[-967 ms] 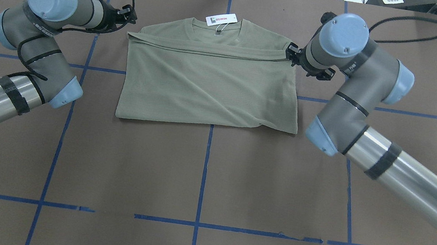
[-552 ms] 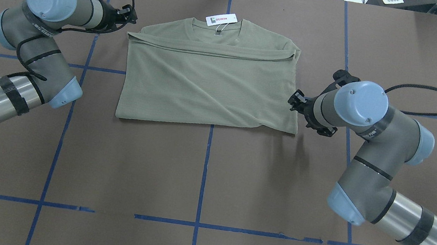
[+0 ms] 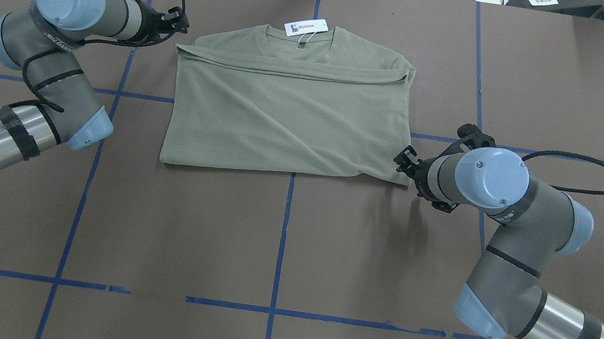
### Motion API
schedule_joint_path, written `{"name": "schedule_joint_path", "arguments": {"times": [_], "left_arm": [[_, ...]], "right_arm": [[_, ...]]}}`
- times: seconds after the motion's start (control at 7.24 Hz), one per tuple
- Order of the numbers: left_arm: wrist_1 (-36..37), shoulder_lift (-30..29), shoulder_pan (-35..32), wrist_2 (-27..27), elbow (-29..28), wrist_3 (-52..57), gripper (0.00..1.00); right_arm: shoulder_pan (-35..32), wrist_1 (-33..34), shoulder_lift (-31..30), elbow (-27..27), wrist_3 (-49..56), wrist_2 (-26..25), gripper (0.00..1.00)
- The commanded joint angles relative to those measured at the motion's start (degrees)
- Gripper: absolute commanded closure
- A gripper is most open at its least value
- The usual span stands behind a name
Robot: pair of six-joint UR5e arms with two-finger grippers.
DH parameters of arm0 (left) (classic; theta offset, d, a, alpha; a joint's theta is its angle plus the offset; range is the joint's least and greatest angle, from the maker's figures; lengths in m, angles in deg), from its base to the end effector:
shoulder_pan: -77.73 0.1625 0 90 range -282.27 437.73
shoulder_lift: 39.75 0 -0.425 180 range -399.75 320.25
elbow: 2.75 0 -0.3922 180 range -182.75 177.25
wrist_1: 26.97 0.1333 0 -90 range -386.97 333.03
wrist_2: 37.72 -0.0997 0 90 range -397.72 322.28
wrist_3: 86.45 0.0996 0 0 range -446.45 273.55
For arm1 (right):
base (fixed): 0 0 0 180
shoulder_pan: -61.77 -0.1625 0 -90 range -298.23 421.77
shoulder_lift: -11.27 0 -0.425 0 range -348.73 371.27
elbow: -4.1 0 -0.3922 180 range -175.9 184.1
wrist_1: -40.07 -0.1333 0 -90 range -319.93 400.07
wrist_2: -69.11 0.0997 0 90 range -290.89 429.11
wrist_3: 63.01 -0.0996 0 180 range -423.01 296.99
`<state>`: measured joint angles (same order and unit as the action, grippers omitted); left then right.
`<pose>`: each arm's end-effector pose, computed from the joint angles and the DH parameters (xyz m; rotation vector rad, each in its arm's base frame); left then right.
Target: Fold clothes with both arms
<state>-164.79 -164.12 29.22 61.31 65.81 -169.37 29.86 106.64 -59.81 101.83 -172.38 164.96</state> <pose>0.4132 -0.6448 0.3866 0.3728 1.0175 -0.5688 -0.4683 -0.4367 0.3757 0.0004 -0.9038 0.7908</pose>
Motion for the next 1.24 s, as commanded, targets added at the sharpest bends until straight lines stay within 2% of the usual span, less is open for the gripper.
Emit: {"name": "schedule_joint_path", "arguments": {"times": [0.0,0.14,0.28,0.41,0.55,0.69,1.1], "left_arm": [[0.27,0.09,0.00,-0.16,0.17,0.03,0.33],[0.18,0.35,0.00,-0.07,0.17,-0.06,0.33],[0.18,0.44,0.00,-0.07,0.17,-0.06,0.33],[0.18,0.44,0.00,-0.16,0.17,-0.06,0.33],[0.18,0.44,0.00,-0.16,0.17,-0.06,0.33],[0.18,0.44,0.00,-0.16,0.17,-0.06,0.33],[0.10,0.79,0.00,-0.07,0.17,0.03,0.33]], "right_arm": [[0.70,-0.04,0.68,-0.61,-0.05,-0.58,0.30],[0.70,-0.04,0.68,-0.78,0.04,-0.58,0.33],[0.70,-0.04,0.68,-0.96,0.04,-0.58,0.43],[0.70,-0.04,0.68,-1.48,0.04,-0.58,0.57],[0.62,-0.04,0.68,-1.49,-0.05,-0.58,0.96],[0.53,-0.13,0.68,-1.40,-0.05,-0.58,1.00],[-0.79,0.74,0.68,2.18,0.22,0.03,1.00]]}}
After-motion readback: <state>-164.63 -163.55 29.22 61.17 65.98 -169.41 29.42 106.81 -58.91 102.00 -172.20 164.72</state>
